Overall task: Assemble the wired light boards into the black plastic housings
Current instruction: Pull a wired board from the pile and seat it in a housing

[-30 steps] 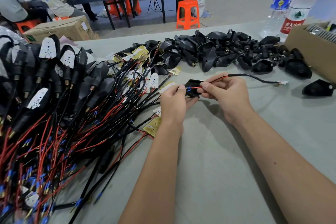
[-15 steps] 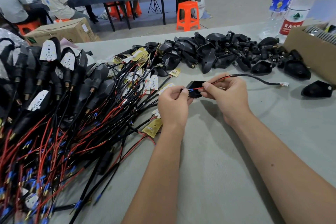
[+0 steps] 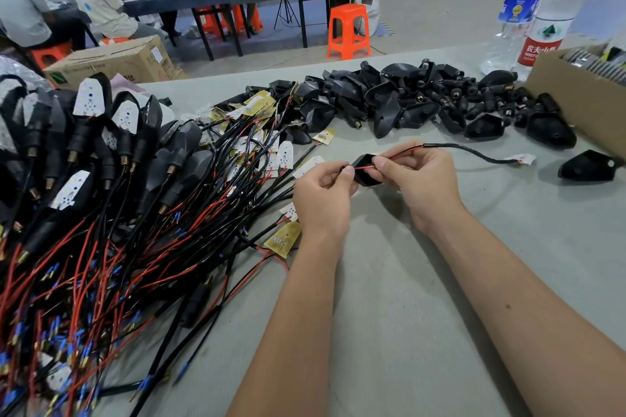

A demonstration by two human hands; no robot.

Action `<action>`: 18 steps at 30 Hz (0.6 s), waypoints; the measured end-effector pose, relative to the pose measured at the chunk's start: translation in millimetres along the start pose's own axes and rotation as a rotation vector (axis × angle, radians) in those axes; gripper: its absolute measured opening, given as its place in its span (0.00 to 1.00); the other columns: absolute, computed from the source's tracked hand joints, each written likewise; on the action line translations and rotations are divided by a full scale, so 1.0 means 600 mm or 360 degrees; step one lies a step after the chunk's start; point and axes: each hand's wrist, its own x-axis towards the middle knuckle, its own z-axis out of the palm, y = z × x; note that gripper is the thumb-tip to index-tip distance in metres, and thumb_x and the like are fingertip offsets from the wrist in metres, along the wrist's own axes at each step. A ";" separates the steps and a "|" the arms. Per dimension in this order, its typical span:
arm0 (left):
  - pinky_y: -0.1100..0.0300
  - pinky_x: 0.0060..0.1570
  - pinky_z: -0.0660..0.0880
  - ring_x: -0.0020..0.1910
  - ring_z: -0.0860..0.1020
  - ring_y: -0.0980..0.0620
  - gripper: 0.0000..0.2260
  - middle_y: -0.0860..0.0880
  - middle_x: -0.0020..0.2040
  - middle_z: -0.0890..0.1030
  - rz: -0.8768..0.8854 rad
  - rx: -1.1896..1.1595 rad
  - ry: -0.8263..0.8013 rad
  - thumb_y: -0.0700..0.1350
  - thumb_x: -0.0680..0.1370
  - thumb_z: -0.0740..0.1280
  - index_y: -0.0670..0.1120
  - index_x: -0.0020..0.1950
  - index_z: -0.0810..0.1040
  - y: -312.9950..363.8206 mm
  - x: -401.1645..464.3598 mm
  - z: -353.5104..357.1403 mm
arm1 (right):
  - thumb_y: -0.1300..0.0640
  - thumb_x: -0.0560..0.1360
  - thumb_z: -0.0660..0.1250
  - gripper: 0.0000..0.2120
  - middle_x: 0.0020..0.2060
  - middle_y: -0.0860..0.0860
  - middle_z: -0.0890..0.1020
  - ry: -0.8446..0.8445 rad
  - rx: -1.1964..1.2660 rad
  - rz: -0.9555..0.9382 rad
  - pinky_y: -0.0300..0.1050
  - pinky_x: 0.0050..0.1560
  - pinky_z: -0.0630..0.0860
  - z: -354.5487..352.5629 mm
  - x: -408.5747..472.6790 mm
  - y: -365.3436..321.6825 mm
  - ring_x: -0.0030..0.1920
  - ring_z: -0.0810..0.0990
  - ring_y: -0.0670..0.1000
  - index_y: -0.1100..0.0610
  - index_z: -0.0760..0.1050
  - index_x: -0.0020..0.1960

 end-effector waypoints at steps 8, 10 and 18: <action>0.52 0.50 0.84 0.41 0.87 0.44 0.03 0.47 0.36 0.86 -0.0056 -0.0076 -0.0068 0.32 0.76 0.73 0.39 0.48 0.82 0.000 -0.005 -0.007 | 0.66 0.72 0.78 0.07 0.36 0.57 0.87 -0.0021 -0.0195 -0.0025 0.39 0.31 0.77 0.002 0.002 0.003 0.34 0.85 0.52 0.61 0.80 0.45; 0.58 0.44 0.84 0.39 0.87 0.44 0.05 0.46 0.36 0.86 -0.0074 -0.0141 -0.0068 0.30 0.76 0.72 0.39 0.46 0.83 0.005 -0.006 -0.011 | 0.60 0.71 0.80 0.08 0.37 0.55 0.87 0.0051 -0.0311 -0.0016 0.40 0.31 0.75 0.001 0.004 0.005 0.30 0.81 0.48 0.61 0.82 0.45; 0.61 0.45 0.82 0.42 0.87 0.43 0.03 0.39 0.42 0.87 -0.0151 -0.0552 -0.0145 0.31 0.80 0.68 0.35 0.47 0.81 0.033 -0.002 -0.020 | 0.43 0.76 0.74 0.21 0.57 0.54 0.82 0.0200 -0.0173 0.0064 0.49 0.45 0.80 0.010 0.003 -0.010 0.53 0.85 0.57 0.51 0.73 0.63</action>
